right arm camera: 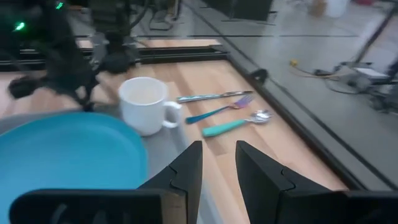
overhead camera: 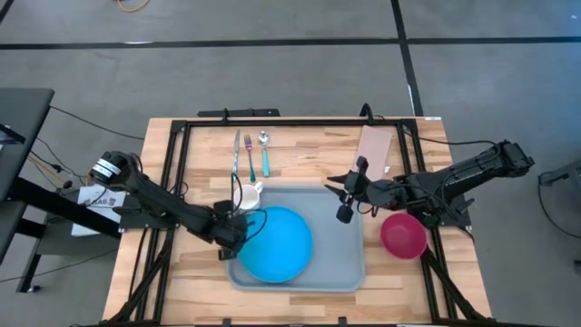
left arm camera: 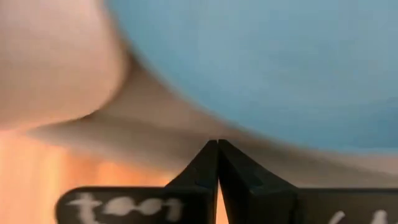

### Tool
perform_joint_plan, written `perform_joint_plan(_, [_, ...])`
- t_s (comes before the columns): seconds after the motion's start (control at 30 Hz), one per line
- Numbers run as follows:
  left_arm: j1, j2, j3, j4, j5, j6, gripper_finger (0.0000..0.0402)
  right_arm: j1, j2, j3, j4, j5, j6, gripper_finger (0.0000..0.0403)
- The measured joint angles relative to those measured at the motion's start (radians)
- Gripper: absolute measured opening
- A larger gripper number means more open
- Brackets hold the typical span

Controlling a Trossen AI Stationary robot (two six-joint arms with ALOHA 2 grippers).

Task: Set up tray
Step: Adjust the gray serving tray, then put the red bowl on the blue plate

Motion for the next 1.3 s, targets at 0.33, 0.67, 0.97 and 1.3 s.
perform_joint_plan(0.33, [-0.085, -0.244, 0.297, -0.420, -0.385, -0.075, 0.0000, 0.000, 0.000, 0.008, 0.019, -0.087, -0.015, 0.0091])
perform_joint_plan(0.67, [-0.116, -0.484, 0.332, -0.430, -0.586, -0.052, 0.0000, 0.051, 0.089, 0.372, -0.515, -0.187, 0.163, 0.0091])
perform_joint_plan(0.97, [-0.116, -0.505, 0.323, -0.484, -0.614, -0.033, 0.0000, 0.055, 0.299, 0.522, -1.014, -0.421, 0.634, 0.0102])
perform_joint_plan(1.3, [-0.116, -0.492, 0.323, -0.484, -0.629, 0.097, 0.0000, 0.064, 0.466, 0.524, -1.316, -0.731, 1.034, 0.0138])
